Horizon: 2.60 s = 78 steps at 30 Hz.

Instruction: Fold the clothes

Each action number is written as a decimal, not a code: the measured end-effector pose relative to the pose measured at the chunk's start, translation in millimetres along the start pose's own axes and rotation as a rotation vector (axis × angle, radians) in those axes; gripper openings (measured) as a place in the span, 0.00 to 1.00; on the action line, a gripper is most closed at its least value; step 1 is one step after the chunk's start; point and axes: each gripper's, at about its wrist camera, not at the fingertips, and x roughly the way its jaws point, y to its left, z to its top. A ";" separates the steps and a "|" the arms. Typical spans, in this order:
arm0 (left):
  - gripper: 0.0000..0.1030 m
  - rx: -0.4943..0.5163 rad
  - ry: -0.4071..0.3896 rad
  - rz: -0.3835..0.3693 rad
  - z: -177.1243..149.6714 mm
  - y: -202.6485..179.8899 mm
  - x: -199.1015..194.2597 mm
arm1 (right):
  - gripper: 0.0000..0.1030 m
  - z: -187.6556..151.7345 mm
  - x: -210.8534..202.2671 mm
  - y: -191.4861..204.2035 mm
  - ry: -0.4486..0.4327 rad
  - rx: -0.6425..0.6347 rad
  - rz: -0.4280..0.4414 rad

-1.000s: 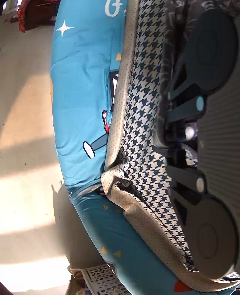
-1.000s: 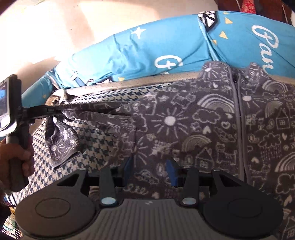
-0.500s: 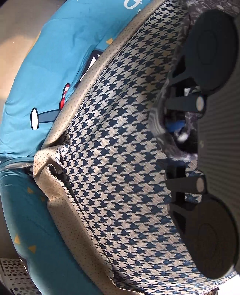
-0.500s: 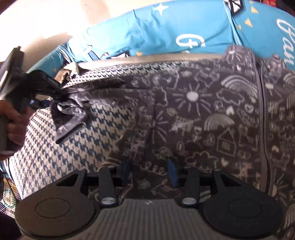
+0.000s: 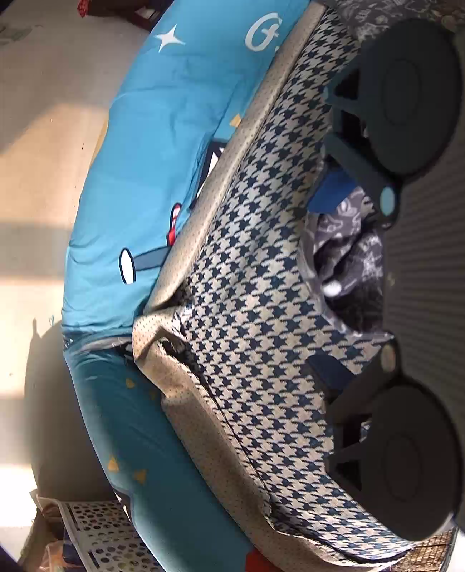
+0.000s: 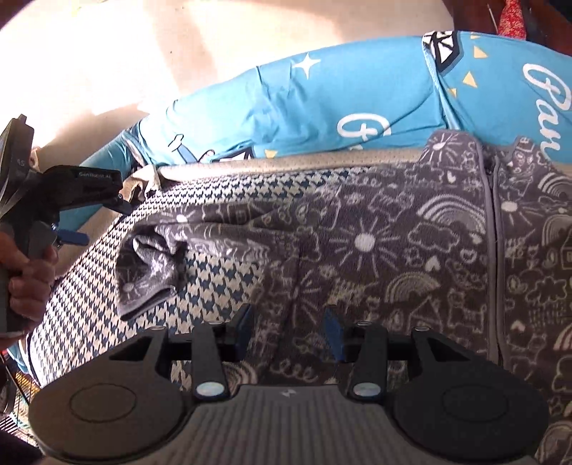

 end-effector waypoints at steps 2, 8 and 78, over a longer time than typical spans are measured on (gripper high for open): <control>0.88 0.013 0.008 -0.037 -1.1 -10.4 1.0 | 0.42 3.9 -2.4 -2.5 -0.032 0.010 -0.008; 0.88 0.054 0.041 -0.063 -9.4 -45.8 3.8 | 0.42 22.3 -0.7 -21.8 -0.130 0.117 -0.040; 1.00 0.244 0.204 -0.132 -79.0 -139.3 41.2 | 0.07 41.0 5.0 -38.1 -0.268 0.086 -0.228</control>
